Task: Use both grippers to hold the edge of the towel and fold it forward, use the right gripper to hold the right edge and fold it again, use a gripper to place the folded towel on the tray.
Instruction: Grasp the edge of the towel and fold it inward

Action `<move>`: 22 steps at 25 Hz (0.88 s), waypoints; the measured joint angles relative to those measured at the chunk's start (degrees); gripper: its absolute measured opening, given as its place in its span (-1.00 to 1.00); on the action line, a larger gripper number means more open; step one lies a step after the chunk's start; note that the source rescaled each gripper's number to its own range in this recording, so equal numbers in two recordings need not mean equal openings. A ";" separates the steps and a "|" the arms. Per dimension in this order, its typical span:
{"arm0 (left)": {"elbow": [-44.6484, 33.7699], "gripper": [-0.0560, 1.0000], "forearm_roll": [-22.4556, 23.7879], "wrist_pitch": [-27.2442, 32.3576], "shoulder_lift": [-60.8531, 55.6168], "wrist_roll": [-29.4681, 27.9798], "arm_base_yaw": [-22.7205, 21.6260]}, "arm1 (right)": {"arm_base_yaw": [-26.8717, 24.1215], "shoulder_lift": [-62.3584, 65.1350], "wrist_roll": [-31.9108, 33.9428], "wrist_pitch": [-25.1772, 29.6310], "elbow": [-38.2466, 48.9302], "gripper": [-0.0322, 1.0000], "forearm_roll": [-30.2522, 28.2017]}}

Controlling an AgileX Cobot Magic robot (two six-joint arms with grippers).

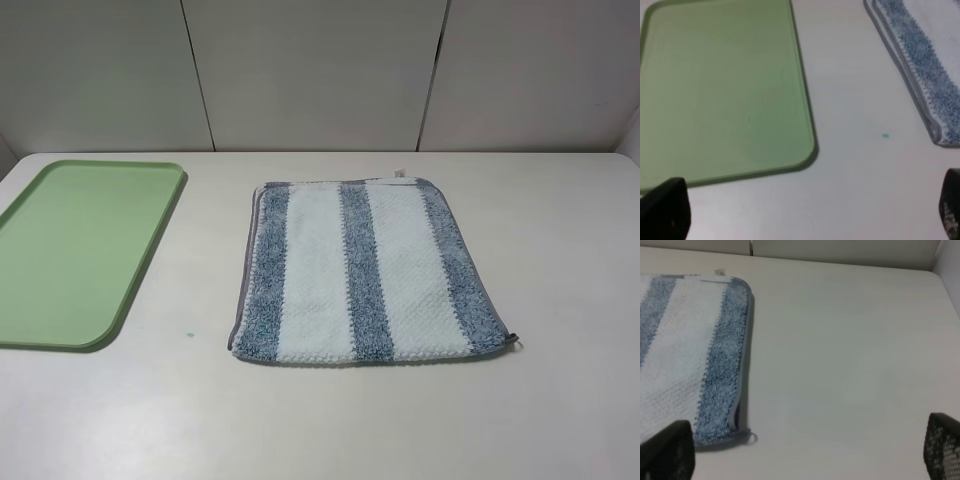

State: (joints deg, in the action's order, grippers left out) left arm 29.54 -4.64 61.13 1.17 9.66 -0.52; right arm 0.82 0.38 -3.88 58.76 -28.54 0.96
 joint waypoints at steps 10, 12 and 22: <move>10.46 1.00 -0.05 0.00 21.13 9.07 0.00 | 0.00 -14.65 -1.50 0.00 -8.69 1.00 0.00; 13.10 1.00 -0.33 -0.08 26.07 11.50 0.83 | 0.00 -20.25 -3.48 -0.07 -11.45 1.00 0.00; 23.82 0.99 -2.03 -0.30 46.17 21.47 15.48 | 5.51 -45.80 -14.68 -2.42 -20.88 1.00 -0.33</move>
State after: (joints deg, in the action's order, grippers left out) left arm 53.36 -6.67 60.83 47.34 31.12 14.96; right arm 6.33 -45.42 -18.56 56.33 -49.42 0.63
